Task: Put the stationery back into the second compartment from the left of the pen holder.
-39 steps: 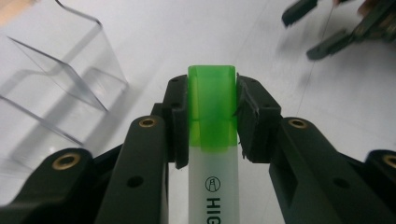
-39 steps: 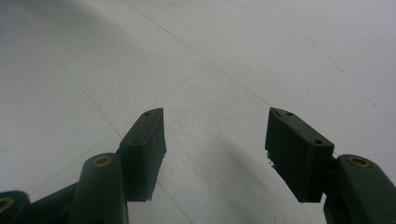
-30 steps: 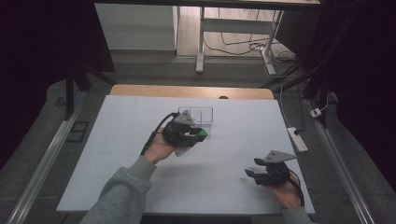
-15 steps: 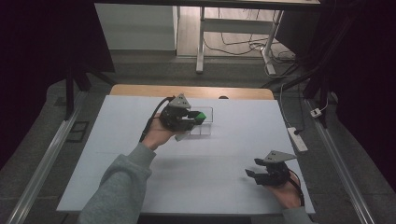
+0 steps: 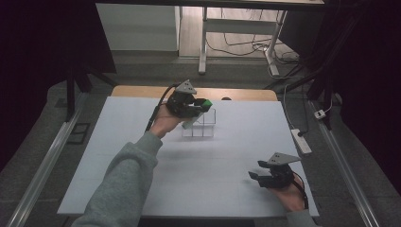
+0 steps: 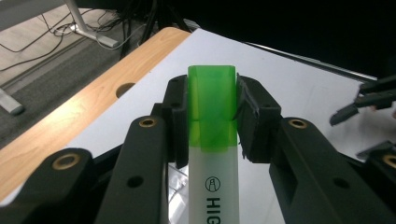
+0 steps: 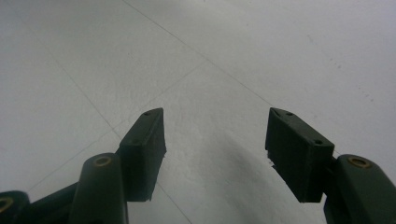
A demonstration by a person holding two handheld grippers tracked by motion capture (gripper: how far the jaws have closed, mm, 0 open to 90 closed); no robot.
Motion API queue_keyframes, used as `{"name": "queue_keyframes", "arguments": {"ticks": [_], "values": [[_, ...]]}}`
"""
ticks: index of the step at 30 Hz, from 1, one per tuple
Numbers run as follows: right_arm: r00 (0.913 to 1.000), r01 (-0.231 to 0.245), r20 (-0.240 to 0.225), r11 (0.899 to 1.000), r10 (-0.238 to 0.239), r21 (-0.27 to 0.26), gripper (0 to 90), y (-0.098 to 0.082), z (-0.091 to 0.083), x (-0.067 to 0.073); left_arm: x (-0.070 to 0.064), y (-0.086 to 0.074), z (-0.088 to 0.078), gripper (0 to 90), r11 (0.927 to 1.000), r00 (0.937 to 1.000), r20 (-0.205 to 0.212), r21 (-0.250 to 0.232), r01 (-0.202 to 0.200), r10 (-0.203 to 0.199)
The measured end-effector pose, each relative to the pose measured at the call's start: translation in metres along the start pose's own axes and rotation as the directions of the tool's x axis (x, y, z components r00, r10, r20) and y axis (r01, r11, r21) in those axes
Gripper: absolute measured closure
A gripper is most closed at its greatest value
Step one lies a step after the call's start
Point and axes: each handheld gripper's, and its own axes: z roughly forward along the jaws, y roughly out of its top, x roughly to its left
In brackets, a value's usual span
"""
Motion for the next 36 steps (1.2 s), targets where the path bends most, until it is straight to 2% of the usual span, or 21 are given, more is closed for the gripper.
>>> {"name": "queue_keyframes", "arguments": {"ticks": [7, 16, 20, 28, 36], "values": [[1.0000, -0.009, -0.001, 1.000, 0.009, 0.001, 37.4, -0.001, 0.001, -0.002, 0.013, 0.008, 0.014, 66.6, 0.9995, 0.9995, -0.017, -0.018, 0.025, -0.025], [0.9999, -0.015, -0.003, 1.000, 0.015, -0.004, 37.4, -0.002, -0.001, -0.002, 0.021, 0.017, 0.032, 66.5, 0.9990, 0.9992, -0.035, -0.041, 0.017, -0.018], [0.9999, -0.017, -0.001, 1.000, 0.017, -0.004, 37.3, -0.002, -0.001, -0.002, 0.026, 0.016, 0.039, 66.6, 0.9973, 0.9990, -0.027, -0.065, 0.034, -0.036], [0.9998, -0.019, 0.003, 1.000, 0.019, 0.002, 37.4, -0.003, 0.000, -0.003, 0.032, 0.012, 0.049, 66.5, 0.9965, 0.9989, -0.036, -0.079, 0.029, -0.031], [0.9997, -0.021, 0.009, 1.000, 0.021, 0.001, 37.4, -0.004, -0.001, -0.003, 0.039, 0.007, 0.056, 66.4, 0.9948, 0.9982, -0.036, -0.092, 0.043, -0.047]]}}
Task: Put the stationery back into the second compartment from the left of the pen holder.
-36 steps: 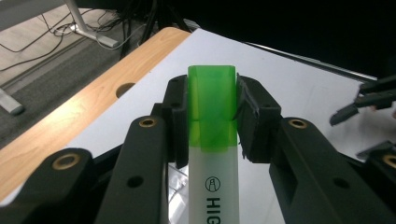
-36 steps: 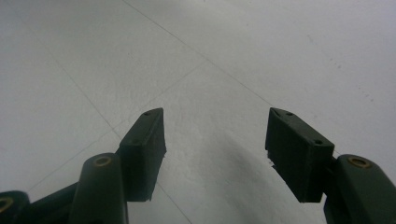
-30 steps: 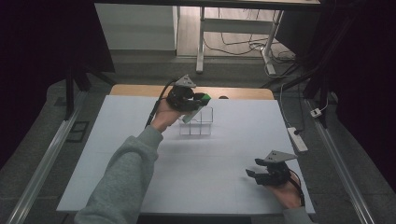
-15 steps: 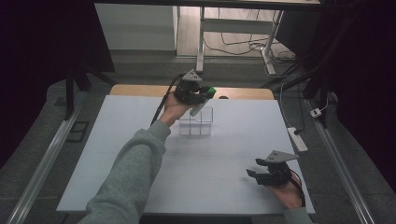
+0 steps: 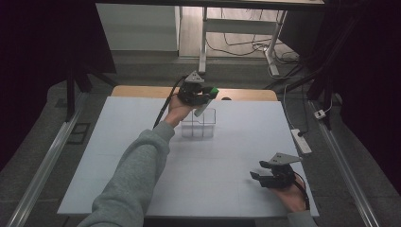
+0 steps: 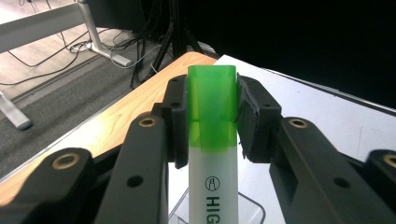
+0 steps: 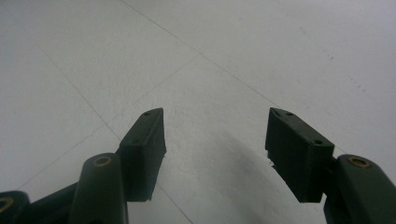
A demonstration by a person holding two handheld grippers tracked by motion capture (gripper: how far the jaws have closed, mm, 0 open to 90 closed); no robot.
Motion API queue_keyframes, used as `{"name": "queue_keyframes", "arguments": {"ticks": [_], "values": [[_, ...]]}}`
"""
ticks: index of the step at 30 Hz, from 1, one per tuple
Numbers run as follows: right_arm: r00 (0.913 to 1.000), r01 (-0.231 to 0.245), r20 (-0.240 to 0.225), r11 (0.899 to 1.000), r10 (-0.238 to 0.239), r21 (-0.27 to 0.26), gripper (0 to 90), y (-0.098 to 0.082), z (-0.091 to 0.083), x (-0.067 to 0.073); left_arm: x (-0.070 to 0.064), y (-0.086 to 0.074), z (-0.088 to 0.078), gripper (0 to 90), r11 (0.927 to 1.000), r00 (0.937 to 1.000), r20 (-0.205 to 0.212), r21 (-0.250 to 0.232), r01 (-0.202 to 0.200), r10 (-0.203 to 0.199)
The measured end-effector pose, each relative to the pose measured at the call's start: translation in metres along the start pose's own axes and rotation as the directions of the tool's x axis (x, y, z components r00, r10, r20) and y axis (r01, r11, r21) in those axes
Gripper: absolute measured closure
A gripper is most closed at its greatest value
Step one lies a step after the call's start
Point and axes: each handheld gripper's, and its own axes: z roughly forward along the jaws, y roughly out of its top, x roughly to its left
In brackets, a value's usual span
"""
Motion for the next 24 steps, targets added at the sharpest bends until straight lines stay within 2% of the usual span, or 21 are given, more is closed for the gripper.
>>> {"name": "queue_keyframes", "arguments": {"ticks": [5, 8, 12, 14, 15, 19, 24], "values": [[1.0000, 0.000, 0.000, 1.000, 0.000, 0.006, 37.4, -0.001, 0.000, 0.000, 0.001, -0.004, 0.004, 66.3, 0.9997, 0.9999, 0.006, 0.024, 0.008, -0.008], [1.0000, 0.004, -0.007, 1.000, -0.003, 0.011, 37.3, -0.001, 0.001, 0.000, 0.001, -0.008, 0.007, 65.3, 0.9978, 0.9998, -0.016, 0.066, 0.011, -0.010], [0.9999, 0.008, -0.009, 1.000, -0.008, 0.017, 37.0, -0.001, 0.001, 0.001, 0.003, -0.017, 0.006, 54.7, 0.9952, 0.9996, -0.023, 0.096, 0.017, -0.015], [0.9999, 0.006, -0.010, 1.000, -0.005, 0.016, 37.0, -0.001, 0.000, 0.001, 0.003, -0.018, 0.004, 44.8, 0.9942, 0.9994, -0.033, 0.107, 0.013, -0.010], [0.9999, 0.006, -0.010, 1.000, -0.005, 0.016, 37.0, -0.001, 0.000, 0.001, 0.002, -0.018, 0.002, 43.4, 0.9941, 0.9994, -0.036, 0.108, 0.009, -0.005], [0.9999, 0.005, -0.009, 1.000, -0.005, 0.015, 36.9, -0.001, 0.001, 0.001, 0.001, -0.019, -0.009, 42.0, 0.9946, 1.0000, -0.008, 0.104, 0.002, -0.001], [1.0000, 0.003, -0.008, 1.000, -0.003, 0.014, 36.9, 0.000, 0.001, 0.001, -0.003, -0.024, -0.024, 41.4, 0.9916, 0.9999, 0.006, 0.129, -0.009, 0.008]]}}
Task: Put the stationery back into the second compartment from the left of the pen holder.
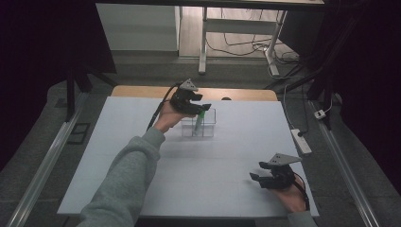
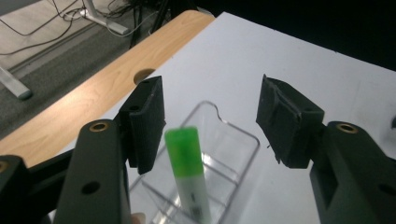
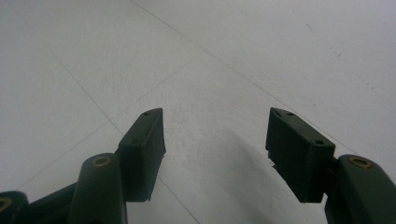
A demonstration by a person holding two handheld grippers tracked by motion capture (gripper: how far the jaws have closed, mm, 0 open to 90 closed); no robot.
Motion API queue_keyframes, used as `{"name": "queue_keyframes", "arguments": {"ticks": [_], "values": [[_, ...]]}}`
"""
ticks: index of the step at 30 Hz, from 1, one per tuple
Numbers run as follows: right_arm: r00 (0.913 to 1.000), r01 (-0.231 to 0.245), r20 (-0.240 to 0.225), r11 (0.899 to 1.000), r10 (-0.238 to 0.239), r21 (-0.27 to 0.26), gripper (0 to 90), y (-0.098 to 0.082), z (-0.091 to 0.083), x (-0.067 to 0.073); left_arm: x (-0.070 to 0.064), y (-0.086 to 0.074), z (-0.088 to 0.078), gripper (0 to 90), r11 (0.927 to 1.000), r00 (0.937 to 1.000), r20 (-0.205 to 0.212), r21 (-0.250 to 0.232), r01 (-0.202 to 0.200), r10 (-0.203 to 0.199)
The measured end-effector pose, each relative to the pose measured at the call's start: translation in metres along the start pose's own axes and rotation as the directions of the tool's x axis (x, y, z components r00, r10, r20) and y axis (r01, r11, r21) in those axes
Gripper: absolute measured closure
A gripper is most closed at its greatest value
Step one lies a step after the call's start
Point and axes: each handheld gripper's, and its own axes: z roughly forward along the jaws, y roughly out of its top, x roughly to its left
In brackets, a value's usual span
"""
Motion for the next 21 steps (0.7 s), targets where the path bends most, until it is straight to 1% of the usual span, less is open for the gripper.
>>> {"name": "queue_keyframes", "arguments": {"ticks": [3, 8, 10, 13, 15, 17, 20, 21], "values": [[1.0000, -0.001, 0.001, 1.000, 0.001, 0.000, 36.8, 0.000, 0.000, 0.000, -0.003, -0.008, -0.013, 41.4, 0.9999, 0.9999, 0.000, 0.003, 0.014, -0.014], [1.0000, 0.001, 0.001, 1.000, -0.001, -0.004, 36.8, 0.000, -0.001, 0.001, -0.012, -0.028, -0.035, 41.3, 0.9995, 0.9997, -0.021, 0.027, 0.014, -0.013], [1.0000, 0.001, 0.003, 1.000, -0.001, -0.005, 36.7, 0.001, -0.001, 0.001, -0.015, -0.039, -0.043, 41.2, 0.9994, 0.9996, -0.016, 0.025, 0.023, -0.023], [1.0000, 0.000, 0.002, 1.000, 0.000, -0.008, 36.8, 0.001, -0.001, 0.001, -0.019, -0.056, -0.056, 41.1, 0.9992, 0.9993, -0.030, 0.031, 0.025, -0.024], [1.0000, 0.000, 0.002, 1.000, 0.000, -0.008, 36.7, 0.001, -0.001, 0.001, -0.020, -0.067, -0.066, 41.0, 0.9990, 0.9987, -0.035, 0.022, 0.038, -0.038], [1.0000, 0.001, 0.003, 1.000, -0.001, -0.006, 36.7, 0.001, 0.000, 0.001, -0.023, -0.077, -0.075, 41.0, 0.9990, 0.9983, -0.041, 0.017, 0.042, -0.041], [1.0000, 0.003, 0.003, 1.000, -0.003, -0.006, 36.7, 0.001, -0.001, 0.001, -0.029, -0.093, -0.086, 40.5, 0.9987, 0.9976, -0.059, 0.033, 0.038, -0.036], [1.0000, 0.005, 0.005, 1.000, -0.005, -0.007, 36.7, 0.001, -0.001, 0.001, -0.031, -0.099, -0.090, 40.2, 0.9986, 0.9976, -0.058, 0.034, 0.040, -0.038]]}}
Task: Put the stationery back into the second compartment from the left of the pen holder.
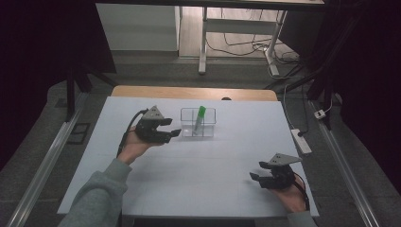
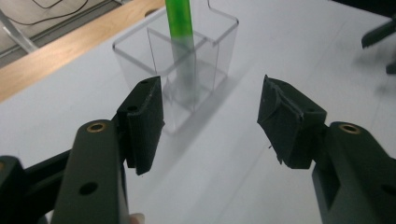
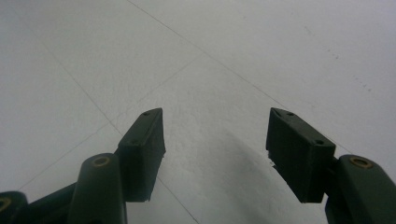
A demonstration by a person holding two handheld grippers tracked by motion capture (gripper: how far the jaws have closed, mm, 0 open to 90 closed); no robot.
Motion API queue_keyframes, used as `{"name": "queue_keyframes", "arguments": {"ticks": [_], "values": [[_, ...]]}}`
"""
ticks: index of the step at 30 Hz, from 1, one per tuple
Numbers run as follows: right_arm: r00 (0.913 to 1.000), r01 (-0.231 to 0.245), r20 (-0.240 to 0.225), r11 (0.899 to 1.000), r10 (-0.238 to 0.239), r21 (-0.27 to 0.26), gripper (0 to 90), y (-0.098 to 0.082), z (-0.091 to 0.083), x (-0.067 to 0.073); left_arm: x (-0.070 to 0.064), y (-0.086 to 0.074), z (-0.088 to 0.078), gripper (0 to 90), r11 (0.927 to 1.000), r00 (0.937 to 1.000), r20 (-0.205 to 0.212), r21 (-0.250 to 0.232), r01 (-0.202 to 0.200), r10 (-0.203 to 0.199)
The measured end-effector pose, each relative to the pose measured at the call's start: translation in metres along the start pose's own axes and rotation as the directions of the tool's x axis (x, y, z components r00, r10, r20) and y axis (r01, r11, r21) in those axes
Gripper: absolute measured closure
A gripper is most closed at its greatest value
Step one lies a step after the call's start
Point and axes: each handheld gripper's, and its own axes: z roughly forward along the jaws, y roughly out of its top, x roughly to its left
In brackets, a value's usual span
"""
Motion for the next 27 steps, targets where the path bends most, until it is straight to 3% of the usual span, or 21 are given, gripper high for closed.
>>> {"name": "queue_keyframes", "arguments": {"ticks": [8, 16, 20, 27], "values": [[1.0000, -0.005, -0.001, 1.000, 0.005, -0.011, 36.7, 0.000, -0.002, -0.001, -0.014, -0.050, -0.027, 37.1, 0.9983, 0.9989, -0.016, 0.038, 0.045, -0.045], [1.0000, -0.005, -0.008, 0.999, 0.004, -0.033, 36.6, 0.001, -0.004, 0.000, -0.023, -0.096, -0.045, 30.8, 0.9918, 0.9926, -0.056, 0.063, 0.111, -0.108], [1.0000, -0.003, -0.004, 0.999, 0.003, -0.033, 36.1, 0.001, -0.004, 0.000, -0.026, -0.108, -0.048, 29.0, 0.9907, 0.9922, -0.080, 0.089, 0.102, -0.095], [1.0000, 0.001, 0.002, 0.999, -0.001, -0.040, 35.8, 0.002, -0.005, 0.000, -0.026, -0.118, -0.049, 28.2, 0.9890, 0.9897, -0.078, 0.078, 0.126, -0.120]]}}
